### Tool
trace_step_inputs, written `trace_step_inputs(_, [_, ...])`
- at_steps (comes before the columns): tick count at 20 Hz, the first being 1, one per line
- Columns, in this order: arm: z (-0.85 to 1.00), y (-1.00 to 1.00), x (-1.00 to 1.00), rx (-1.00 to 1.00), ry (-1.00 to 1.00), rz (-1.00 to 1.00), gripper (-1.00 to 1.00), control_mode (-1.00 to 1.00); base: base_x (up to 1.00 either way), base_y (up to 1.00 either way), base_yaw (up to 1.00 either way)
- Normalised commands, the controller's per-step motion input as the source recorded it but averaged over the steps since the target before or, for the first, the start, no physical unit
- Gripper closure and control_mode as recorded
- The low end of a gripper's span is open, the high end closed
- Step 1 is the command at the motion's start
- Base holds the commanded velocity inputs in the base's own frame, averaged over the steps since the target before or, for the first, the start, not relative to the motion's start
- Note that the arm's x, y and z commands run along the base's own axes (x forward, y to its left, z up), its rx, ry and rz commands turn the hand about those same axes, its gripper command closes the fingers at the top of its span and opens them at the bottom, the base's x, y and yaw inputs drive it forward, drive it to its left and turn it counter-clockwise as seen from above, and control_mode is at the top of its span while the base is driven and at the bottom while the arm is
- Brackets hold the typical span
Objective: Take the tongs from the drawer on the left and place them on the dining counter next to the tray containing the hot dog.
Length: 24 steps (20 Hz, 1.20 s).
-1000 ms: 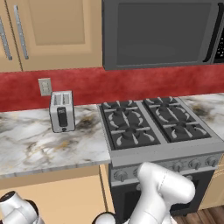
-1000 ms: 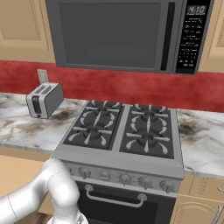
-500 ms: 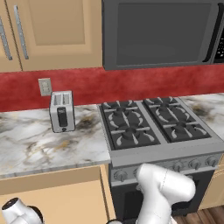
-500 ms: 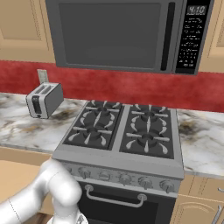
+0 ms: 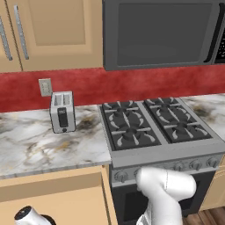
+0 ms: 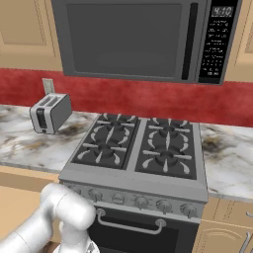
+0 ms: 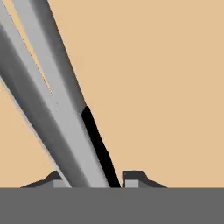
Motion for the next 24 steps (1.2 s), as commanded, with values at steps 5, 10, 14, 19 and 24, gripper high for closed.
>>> trace_step_inputs(5, [0.42,-0.34,-0.4,0.0,-0.14,0.02,1.0,-1.0,0.0,0.0,0.0])
trace_step_inputs(10, [0.82,-0.35,-0.11,0.0,-0.03,0.03,1.0,-1.0,0.0,0.0,0.0])
trace_step_inputs(14, [0.89,-0.29,0.0,0.0,-0.02,0.07,1.0,-1.0,0.0,0.0,0.0])
trace_step_inputs(19, [0.62,-0.23,0.16,0.0,0.0,0.12,1.0,-1.0,0.0,0.0,0.0])
trace_step_inputs(24, [0.42,-0.19,0.08,0.0,0.0,0.15,1.0,-1.0,0.0,0.0,0.0])
